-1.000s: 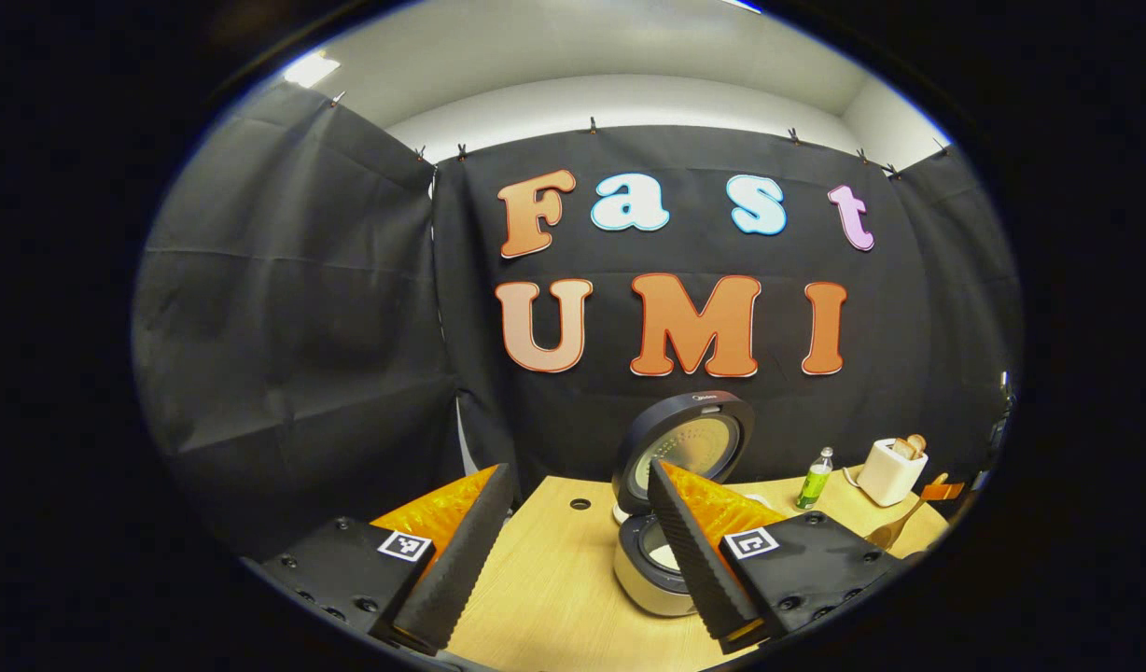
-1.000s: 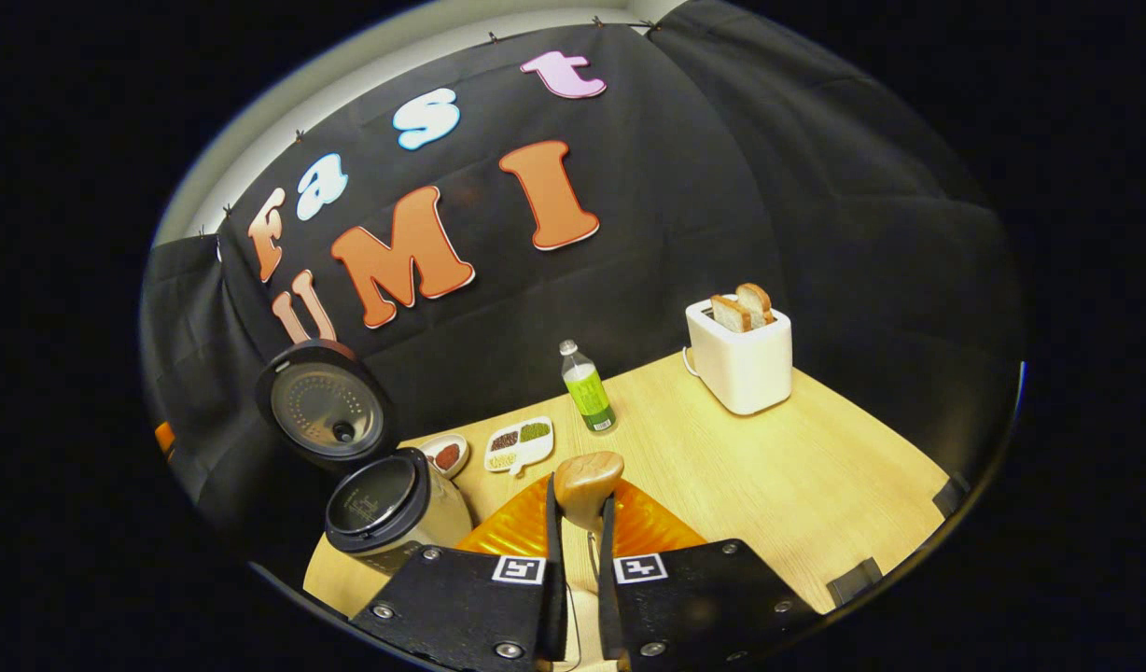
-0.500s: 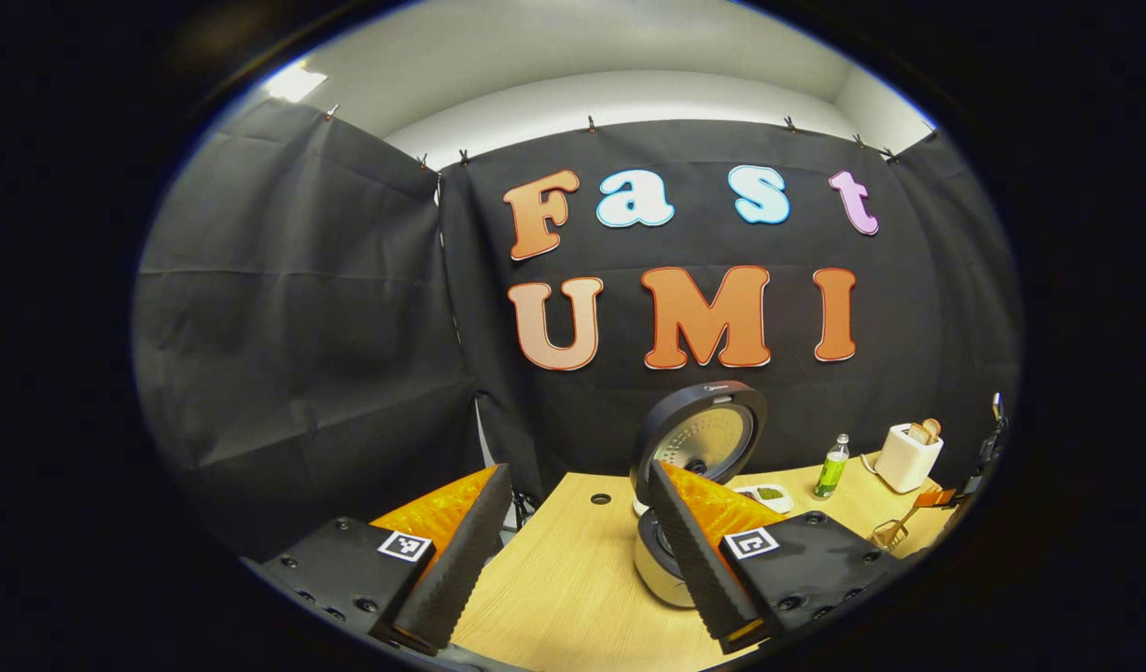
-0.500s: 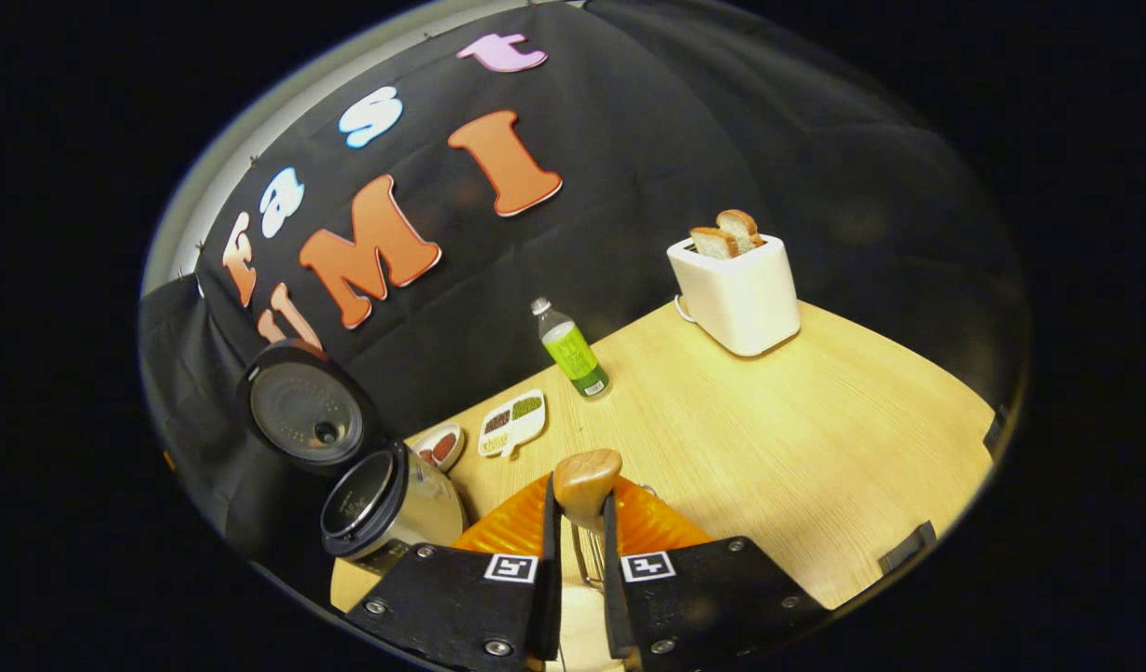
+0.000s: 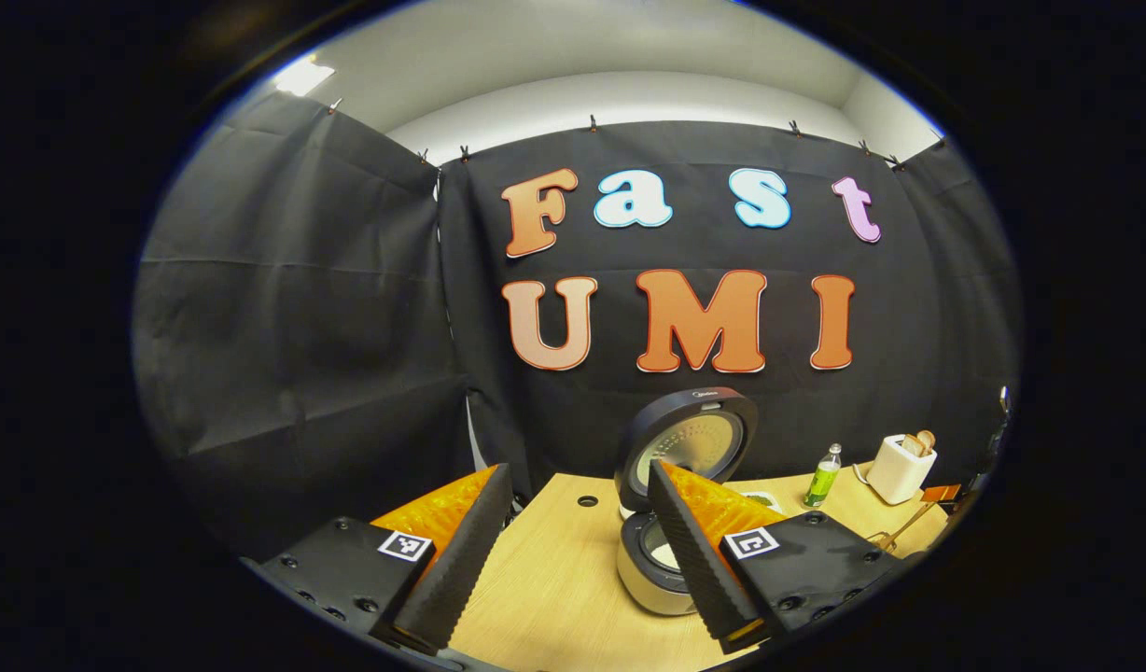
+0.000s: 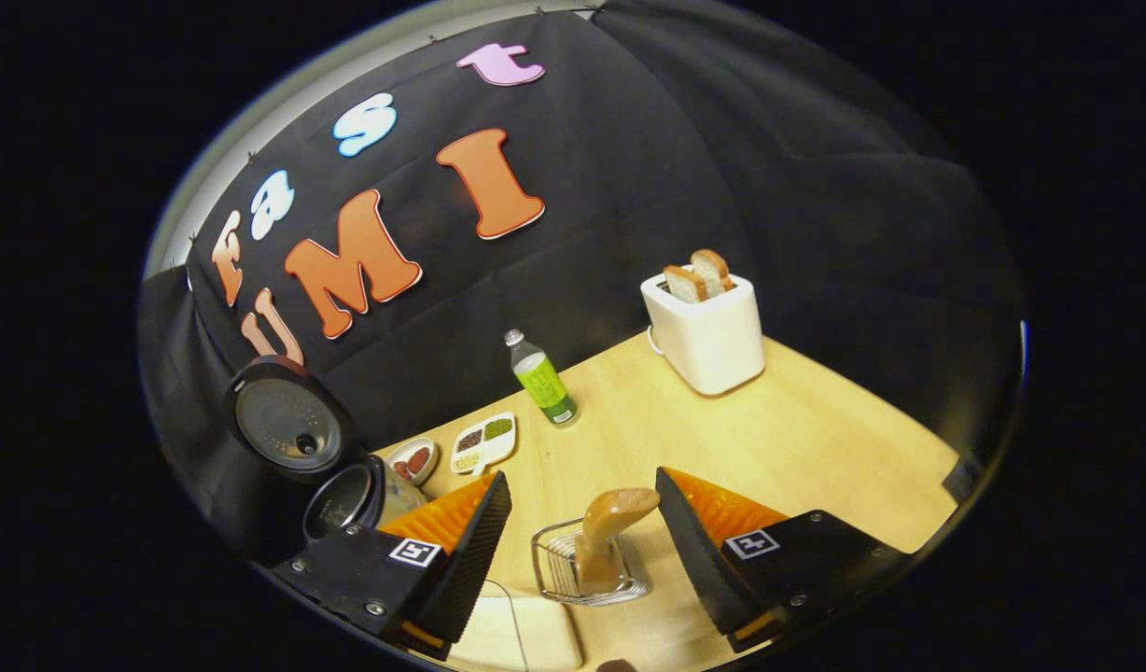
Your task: Close the left gripper, press the button to open the rice cooker; take a wooden spoon from the chopstick holder with the right hand, scoop a spoonful of rice and pour it into the rice cooker, then put the wooden spoon back into the chopstick holder.
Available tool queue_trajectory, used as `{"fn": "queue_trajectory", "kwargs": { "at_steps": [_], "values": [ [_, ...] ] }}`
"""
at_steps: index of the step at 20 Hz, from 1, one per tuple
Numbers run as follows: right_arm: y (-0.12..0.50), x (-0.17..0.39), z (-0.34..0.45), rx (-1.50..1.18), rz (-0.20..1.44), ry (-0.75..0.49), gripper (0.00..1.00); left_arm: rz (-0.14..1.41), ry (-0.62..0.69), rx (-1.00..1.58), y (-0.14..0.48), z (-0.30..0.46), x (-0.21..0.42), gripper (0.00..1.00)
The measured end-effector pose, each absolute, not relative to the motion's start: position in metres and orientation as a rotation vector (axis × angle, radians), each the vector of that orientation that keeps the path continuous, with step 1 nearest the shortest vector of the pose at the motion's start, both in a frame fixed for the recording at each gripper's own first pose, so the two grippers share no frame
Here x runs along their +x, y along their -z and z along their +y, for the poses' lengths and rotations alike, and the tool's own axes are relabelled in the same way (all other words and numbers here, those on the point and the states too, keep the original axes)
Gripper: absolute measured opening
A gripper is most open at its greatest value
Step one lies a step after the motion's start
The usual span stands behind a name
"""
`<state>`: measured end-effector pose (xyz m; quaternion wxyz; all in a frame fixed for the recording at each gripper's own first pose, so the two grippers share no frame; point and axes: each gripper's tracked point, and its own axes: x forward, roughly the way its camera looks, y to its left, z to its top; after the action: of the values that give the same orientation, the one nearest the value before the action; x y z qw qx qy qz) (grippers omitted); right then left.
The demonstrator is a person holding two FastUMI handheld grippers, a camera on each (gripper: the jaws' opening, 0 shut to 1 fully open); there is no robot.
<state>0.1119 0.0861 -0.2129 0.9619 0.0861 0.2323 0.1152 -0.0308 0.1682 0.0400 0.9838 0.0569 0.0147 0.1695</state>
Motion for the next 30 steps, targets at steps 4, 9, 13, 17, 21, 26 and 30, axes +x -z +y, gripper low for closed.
{"fn": "queue_trajectory", "kwargs": {
  "at_steps": [4, 9, 13, 17, 21, 26, 30],
  "values": [
    [0.152, 0.119, 0.075, 0.037, 0.321, -0.211, 0.95, 0.026, -0.328, 0.101, -0.042, 0.154, -0.011, 1.00],
    [0.090, 0.111, 0.083, 0.031, 0.230, -0.269, 0.94, -0.011, -0.280, 0.060, -0.070, 0.132, 0.036, 0.94],
    [0.067, 0.107, 0.077, 0.045, 0.190, -0.256, 0.94, -0.037, -0.221, 0.011, -0.102, 0.113, 0.087, 1.00],
    [0.051, 0.098, 0.077, 0.042, 0.164, -0.247, 0.94, -0.044, -0.168, 0.041, -0.130, 0.094, 0.144, 1.00],
    [0.044, 0.095, 0.074, 0.025, 0.153, -0.221, 0.95, -0.021, -0.109, 0.041, -0.148, 0.074, 0.202, 1.00],
    [0.045, 0.091, 0.074, 0.032, 0.164, -0.203, 0.94, 0.041, -0.108, 0.081, -0.132, 0.077, 0.275, 0.94],
    [0.050, 0.090, 0.066, 0.022, 0.183, -0.174, 0.95, 0.123, -0.137, 0.090, -0.093, 0.095, 0.317, 0.98]
  ]
}}
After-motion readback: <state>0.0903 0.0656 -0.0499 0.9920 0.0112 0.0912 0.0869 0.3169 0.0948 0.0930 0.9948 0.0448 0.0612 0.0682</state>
